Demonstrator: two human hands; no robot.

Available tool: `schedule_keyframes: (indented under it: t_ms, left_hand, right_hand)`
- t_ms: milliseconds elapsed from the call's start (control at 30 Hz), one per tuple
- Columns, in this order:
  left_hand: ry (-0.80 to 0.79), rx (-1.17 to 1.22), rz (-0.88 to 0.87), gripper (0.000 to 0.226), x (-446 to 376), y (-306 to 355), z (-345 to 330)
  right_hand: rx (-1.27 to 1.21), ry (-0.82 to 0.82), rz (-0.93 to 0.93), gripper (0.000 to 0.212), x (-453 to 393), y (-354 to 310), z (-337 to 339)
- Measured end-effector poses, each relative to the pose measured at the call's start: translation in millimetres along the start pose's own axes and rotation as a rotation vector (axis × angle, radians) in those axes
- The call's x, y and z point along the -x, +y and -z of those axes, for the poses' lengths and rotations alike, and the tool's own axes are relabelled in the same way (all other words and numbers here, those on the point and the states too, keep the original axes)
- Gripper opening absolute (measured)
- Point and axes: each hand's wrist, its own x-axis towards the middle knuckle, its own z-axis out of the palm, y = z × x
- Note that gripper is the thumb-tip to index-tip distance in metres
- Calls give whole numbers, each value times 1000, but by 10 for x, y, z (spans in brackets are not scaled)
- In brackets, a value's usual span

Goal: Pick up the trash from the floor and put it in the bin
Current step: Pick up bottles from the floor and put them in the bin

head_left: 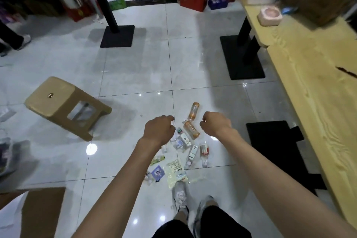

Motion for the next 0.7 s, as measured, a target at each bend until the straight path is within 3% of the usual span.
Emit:
schedule_keyframes:
  t_ms: [100, 233, 500, 700]
  left_hand:
    - [22, -17, 13, 44, -649, -57, -266]
    - [59, -25, 20, 47, -1629, -232, -1145]
    - [9, -221, -125, 49, -3628, -586, -3999]
    - [31, -433, -382, 53, -4918, -750, -5780]
  right_hand:
    - [-12, 3, -15, 32, -666, 51, -130]
    - [-12, -26, -26, 34, -1740, 246, -854]
    - [-34, -66, -63, 43, -4180, 974, -3434]
    - [-26, 12, -64, 62, -5550, 1522, -5120]
